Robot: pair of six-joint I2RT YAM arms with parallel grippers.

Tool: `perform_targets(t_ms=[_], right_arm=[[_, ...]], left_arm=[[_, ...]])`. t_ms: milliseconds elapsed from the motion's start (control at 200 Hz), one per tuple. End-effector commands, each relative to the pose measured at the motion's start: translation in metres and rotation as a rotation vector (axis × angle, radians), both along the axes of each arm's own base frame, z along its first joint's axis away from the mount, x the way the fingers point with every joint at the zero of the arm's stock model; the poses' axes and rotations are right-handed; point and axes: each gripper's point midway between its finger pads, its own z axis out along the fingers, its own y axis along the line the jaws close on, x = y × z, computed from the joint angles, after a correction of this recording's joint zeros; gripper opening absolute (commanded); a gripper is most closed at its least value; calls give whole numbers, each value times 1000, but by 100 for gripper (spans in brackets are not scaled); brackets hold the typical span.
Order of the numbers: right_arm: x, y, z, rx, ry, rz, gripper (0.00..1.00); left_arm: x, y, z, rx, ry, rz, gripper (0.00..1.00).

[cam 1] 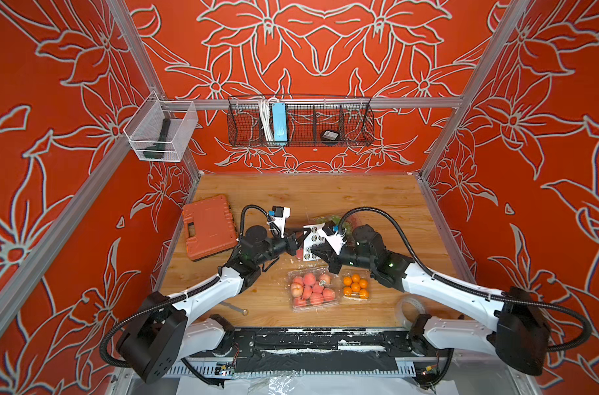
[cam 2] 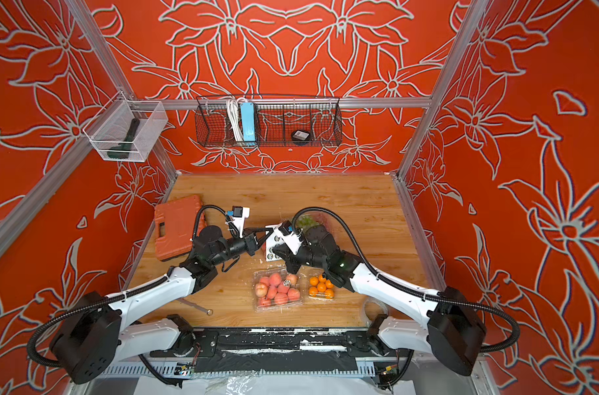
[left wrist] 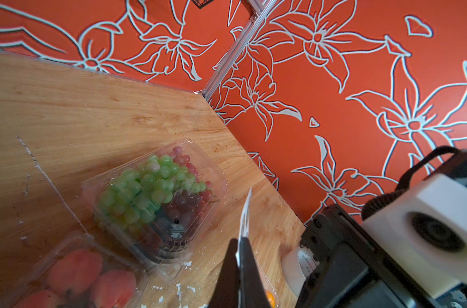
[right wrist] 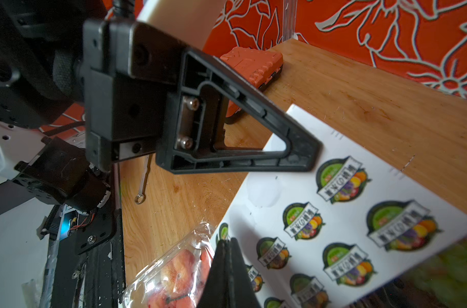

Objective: Label fruit boxes
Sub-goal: Tear off the label from the label sticker, then stick the label on the fruit box, then place the label sticker at the center of the board.

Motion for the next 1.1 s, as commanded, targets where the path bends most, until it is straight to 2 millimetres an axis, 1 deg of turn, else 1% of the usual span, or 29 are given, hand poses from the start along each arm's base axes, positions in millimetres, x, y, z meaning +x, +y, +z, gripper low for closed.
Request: perform_targets(t_ms=[0,130,185,240,295,310,340,430,470,530,586,651,711,811,936,971,1001,1096], right_arm=[[-2,5,15,28,-38,28,0],[-3,6,13,28,-30,35,0],[0,4,16,33,-20,12,0],[7,-2,18,20,-14,-34,0],[17,-10,21,2,3,-84,0],[20,-13,19,-10,15,-93,0],[26,-18,22,-27,31,-114,0],[49,-38,12,-113,108,-201,0],[61,-47,10,-148,135,-252,0],[74,-57,1,-214,181,-310,0],[85,-66,-9,-275,216,-364,0],[97,-76,-23,-348,256,-418,0],[107,-82,-34,-386,286,-454,0],[117,-91,-49,-433,338,-491,0],[129,-99,-60,-459,380,-516,0],[131,-100,-62,-469,395,-503,0],[136,-103,-63,-481,404,-515,0],[143,-110,-69,-502,419,-552,0]], left_arm=[[6,4,1,-17,8,26,0],[10,6,-3,-2,13,43,0],[15,13,-8,22,23,75,0],[23,27,-15,55,34,140,0],[29,48,-24,98,50,233,0],[30,54,-28,113,56,260,0],[32,68,-35,145,74,318,0],[36,102,-66,265,164,450,0],[36,112,-82,295,212,470,0],[35,123,-108,336,296,489,0],[33,137,-130,388,359,543,0],[29,153,-144,426,400,622,0],[24,163,-147,437,407,670,0],[20,175,-149,479,433,725,0],[18,184,-174,599,536,741,4],[18,183,-179,606,548,731,8],[18,181,-181,605,552,720,8],[19,178,-179,575,535,716,10]])
